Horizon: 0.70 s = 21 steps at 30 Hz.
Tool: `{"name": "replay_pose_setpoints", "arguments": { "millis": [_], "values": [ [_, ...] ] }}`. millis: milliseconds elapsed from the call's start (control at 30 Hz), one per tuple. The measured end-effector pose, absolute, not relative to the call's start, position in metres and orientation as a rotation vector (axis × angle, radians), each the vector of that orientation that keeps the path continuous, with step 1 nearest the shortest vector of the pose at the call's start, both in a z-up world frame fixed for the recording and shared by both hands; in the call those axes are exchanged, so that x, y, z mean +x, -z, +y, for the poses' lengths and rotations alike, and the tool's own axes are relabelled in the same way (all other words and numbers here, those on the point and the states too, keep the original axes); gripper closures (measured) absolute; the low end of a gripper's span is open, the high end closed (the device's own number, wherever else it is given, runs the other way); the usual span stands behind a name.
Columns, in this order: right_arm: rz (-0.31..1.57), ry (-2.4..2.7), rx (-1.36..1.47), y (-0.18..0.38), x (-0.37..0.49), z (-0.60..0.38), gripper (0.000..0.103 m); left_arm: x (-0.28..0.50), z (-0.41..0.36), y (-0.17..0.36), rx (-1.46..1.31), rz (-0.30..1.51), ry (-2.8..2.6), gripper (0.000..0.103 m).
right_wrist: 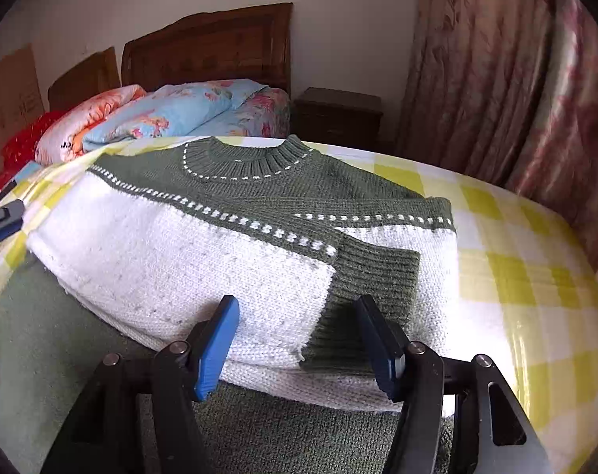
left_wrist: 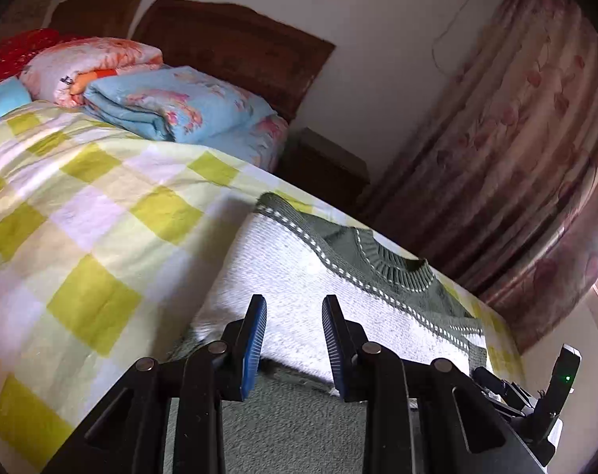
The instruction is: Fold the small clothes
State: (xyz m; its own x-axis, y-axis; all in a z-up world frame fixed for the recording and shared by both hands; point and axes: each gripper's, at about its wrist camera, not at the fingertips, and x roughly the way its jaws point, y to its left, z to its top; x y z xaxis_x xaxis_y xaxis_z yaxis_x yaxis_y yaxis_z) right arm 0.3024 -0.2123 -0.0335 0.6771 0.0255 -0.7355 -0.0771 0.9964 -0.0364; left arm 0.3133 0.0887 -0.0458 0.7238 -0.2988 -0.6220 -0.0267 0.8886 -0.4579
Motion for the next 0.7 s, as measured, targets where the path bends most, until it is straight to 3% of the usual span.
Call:
{"name": "replay_pose_setpoints", "arguments": {
  "millis": [167, 267, 300, 400, 700],
  "values": [
    [0.823, -0.070, -0.063, 0.035, 0.301, -0.215, 0.000, 0.384, 0.059, 0.047, -0.446, 0.786, 0.216, 0.074],
    [0.821, -0.079, -0.050, 0.035, 0.299, -0.216, 0.000, 0.419, 0.059, 0.076, -0.457, 0.861, 0.180, 0.074],
    [0.821, -0.079, -0.053, 0.034, 0.299, -0.216, 0.000, 0.422, 0.063, 0.088, -0.471, 0.845, 0.211, 0.079],
    [0.824, -0.078, -0.059, 0.033, 0.300, -0.211, 0.000, 0.422, 0.079, 0.092, -0.578, 0.827, 0.262, 0.078],
    [0.821, -0.091, -0.034, 0.033, 0.301, -0.213, 0.000, 0.395, 0.070, 0.066, -0.480, 0.747, 0.205, 0.080]
  ]
}}
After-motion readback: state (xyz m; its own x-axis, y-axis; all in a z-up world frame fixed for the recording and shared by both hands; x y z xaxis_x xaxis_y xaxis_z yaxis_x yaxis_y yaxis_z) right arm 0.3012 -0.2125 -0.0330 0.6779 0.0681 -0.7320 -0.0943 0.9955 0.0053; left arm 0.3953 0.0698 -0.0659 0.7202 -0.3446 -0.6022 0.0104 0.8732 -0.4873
